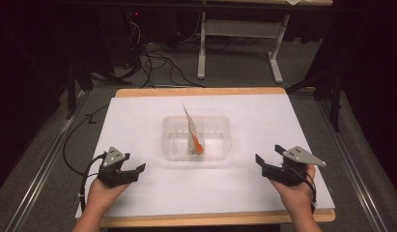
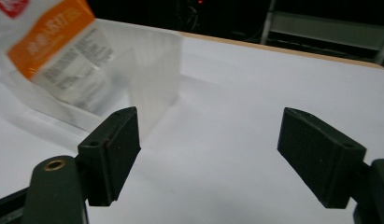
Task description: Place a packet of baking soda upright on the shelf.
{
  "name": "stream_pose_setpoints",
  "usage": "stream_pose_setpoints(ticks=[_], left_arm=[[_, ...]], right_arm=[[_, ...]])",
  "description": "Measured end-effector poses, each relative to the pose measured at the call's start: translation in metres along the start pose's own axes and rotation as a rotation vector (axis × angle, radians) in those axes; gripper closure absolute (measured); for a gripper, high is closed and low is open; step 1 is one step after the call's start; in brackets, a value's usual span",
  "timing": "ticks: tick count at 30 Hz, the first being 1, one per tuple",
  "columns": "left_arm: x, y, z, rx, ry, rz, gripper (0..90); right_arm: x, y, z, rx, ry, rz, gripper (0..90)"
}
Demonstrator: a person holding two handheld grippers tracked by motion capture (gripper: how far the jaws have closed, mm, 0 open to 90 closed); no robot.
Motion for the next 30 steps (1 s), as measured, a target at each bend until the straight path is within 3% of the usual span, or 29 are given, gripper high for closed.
stream_pose_setpoints(ticks=[3,5,8,11,13,20,30], left_arm=[[-0.001,0.0,-0.001,0.015,-0.006,-0.001,27.1],[-0.002,0.001,-0.001,0.027,-0.008,-0.007,27.0],[-0.002,0.004,0.0,0.029,-0.008,-0.005,27.0],[-0.002,0.006,0.001,0.025,-0.006,-0.008,26.9],[-0.002,0.006,0.0,0.031,-0.007,-0.008,26.9],[0.001,0.002,0.001,0.045,0.002,-0.015,26.8],[0.002,0.003,0.003,0.049,0.012,-0.023,26.9]], right_arm=[[0.006,0.017,-0.017,0.004,-0.018,-0.031,26.1],[0.004,0.025,-0.028,-0.016,-0.063,-0.028,25.8],[0.001,0.035,-0.037,-0.058,-0.082,-0.039,26.1],[-0.003,0.035,-0.039,-0.083,-0.092,-0.02,26.3],[-0.004,0.032,-0.038,-0.073,-0.089,-0.013,26.6],[-0.006,0.028,-0.039,-0.056,-0.103,-0.021,27.0],[-0.008,0.028,-0.042,-0.071,-0.12,-0.026,27.0]])
Point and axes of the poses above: each handheld gripper's, and its own axes: x roughly backward along the jaws, z roughly out of its top, y roughly to its right, the point moved 10 cm from there along -x, roughly forward along the jaws, and after that the axes turned 4 degrees about z, right-handed, at the moved point
